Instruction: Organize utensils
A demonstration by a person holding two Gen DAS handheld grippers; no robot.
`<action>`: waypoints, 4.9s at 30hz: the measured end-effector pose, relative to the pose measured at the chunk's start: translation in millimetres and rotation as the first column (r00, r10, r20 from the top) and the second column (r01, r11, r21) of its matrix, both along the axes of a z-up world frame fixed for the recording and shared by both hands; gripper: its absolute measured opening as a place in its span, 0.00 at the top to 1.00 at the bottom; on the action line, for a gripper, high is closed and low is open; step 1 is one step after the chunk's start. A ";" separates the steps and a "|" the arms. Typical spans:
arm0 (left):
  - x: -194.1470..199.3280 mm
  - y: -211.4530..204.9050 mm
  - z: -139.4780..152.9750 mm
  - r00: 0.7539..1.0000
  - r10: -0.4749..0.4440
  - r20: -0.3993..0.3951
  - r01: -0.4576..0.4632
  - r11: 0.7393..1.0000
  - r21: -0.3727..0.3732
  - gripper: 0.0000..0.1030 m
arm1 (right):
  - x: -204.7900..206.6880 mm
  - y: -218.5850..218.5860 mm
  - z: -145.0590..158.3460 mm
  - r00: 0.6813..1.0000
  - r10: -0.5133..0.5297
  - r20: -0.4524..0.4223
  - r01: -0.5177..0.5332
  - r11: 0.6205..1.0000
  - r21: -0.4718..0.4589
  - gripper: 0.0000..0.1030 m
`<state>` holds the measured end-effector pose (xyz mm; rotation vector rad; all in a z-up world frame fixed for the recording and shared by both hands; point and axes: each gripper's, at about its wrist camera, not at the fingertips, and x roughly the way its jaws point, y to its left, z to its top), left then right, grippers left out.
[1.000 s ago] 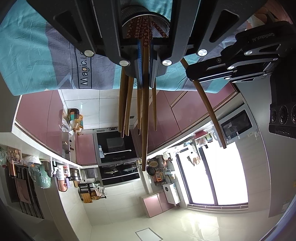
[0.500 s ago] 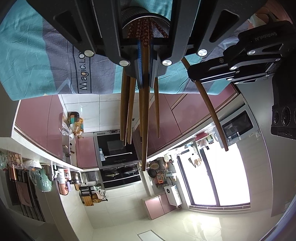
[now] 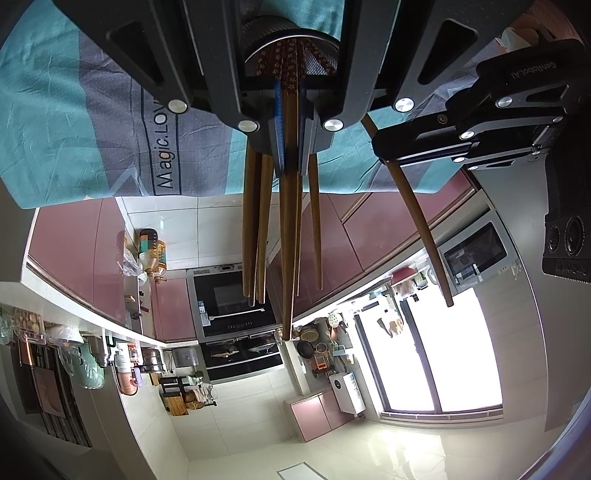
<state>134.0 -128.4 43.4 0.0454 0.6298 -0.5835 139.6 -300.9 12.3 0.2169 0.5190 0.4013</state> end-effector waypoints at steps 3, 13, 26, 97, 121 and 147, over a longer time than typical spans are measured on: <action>0.7 -1.4 -0.2 1.000 0.001 -0.002 -0.001 1.000 -0.001 0.93 | -0.5 0.0 -1.3 1.000 0.000 -0.001 0.000 1.000 0.002 0.94; 6.8 -3.0 -3.8 1.000 0.002 -0.010 -0.002 1.000 0.009 0.92 | 1.7 1.8 -8.9 1.000 0.004 -0.016 -0.004 1.000 -0.003 0.94; 23.5 -0.5 -9.2 1.000 0.015 -0.028 -0.015 1.000 0.007 0.92 | 2.8 3.3 -9.4 1.000 0.005 -0.019 -0.005 1.000 -0.008 0.94; -53.9 113.4 -28.7 0.924 0.332 0.189 -0.321 0.943 -0.083 0.05 | -73.2 33.9 -0.5 0.988 -0.024 0.150 0.049 0.985 -0.165 0.06; -130.6 139.3 -28.5 0.821 0.456 0.343 -0.440 0.889 -0.128 0.05 | -127.7 57.6 1.6 0.936 -0.155 0.316 0.217 0.962 -0.168 0.06; -148.5 133.2 -25.5 0.794 0.478 0.375 -0.465 0.876 -0.130 0.05 | -138.7 58.8 2.5 0.931 -0.164 0.327 0.225 0.962 -0.157 0.06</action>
